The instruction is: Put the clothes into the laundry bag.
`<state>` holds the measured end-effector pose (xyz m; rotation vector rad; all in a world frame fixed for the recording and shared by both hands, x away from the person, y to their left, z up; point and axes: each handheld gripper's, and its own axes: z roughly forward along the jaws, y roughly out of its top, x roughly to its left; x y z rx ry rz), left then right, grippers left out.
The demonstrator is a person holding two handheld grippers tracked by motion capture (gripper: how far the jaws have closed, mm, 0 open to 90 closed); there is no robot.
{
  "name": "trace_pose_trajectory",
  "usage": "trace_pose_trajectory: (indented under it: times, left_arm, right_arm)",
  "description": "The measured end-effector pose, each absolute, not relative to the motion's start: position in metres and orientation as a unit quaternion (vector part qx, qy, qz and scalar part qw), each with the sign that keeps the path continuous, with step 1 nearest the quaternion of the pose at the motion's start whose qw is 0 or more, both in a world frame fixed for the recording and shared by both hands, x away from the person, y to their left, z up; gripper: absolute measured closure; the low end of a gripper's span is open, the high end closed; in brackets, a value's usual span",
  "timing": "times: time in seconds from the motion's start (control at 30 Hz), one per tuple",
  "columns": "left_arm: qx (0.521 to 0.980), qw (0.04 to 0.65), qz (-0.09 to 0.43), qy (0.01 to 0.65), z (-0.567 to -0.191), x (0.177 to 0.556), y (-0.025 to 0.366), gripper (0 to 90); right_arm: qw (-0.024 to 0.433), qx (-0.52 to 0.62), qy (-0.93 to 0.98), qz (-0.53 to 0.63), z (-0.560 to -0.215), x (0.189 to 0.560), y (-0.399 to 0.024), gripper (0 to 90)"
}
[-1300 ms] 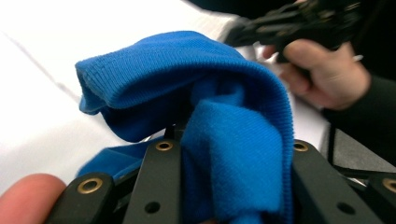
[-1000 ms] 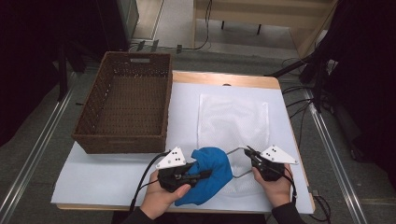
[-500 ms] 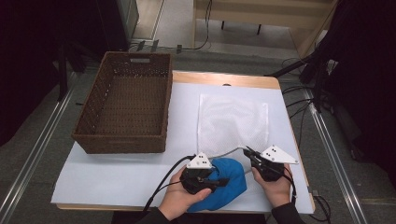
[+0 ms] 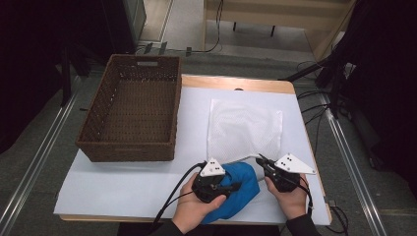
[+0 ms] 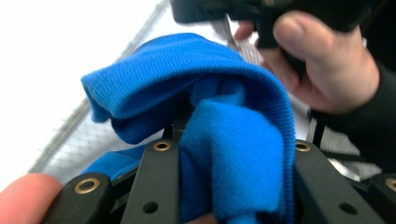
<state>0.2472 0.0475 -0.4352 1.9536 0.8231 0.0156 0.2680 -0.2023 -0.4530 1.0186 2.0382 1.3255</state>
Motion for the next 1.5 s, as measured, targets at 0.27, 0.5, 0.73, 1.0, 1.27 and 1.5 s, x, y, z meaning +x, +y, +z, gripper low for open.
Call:
trace_pose_trajectory:
  times: [0.27, 0.5, 0.73, 1.0, 1.27, 1.5]
  left_arm:
    - [0.809, 0.472, 0.005, 0.350, -0.444, 0.256, 0.033, 68.9]
    - [0.803, 0.464, 0.028, 0.372, -0.445, 0.259, 0.028, 67.8]
    - [0.767, 0.497, 0.080, 0.398, -0.430, 0.258, 0.036, 68.1]
    - [0.794, 0.455, 0.067, 0.397, -0.450, 0.266, 0.023, 67.1]
    - [0.793, 0.468, 0.070, 0.384, -0.446, 0.258, 0.015, 68.5]
    - [0.816, 0.453, 0.064, 0.353, -0.446, 0.250, 0.002, 68.5]
  right_arm:
    - [0.247, 0.370, 0.749, 0.491, -0.450, 0.266, -0.200, 90.0]
    - [0.243, 0.369, 0.745, 0.500, -0.448, 0.263, -0.201, 90.0]
    - [0.245, 0.360, 0.746, 0.503, -0.446, 0.260, -0.198, 90.0]
    - [0.244, 0.358, 0.746, 0.506, -0.444, 0.258, -0.194, 90.0]
    - [0.241, 0.358, 0.746, 0.507, -0.445, 0.258, -0.195, 90.0]
    - [0.240, 0.357, 0.744, 0.512, -0.444, 0.258, -0.194, 90.0]
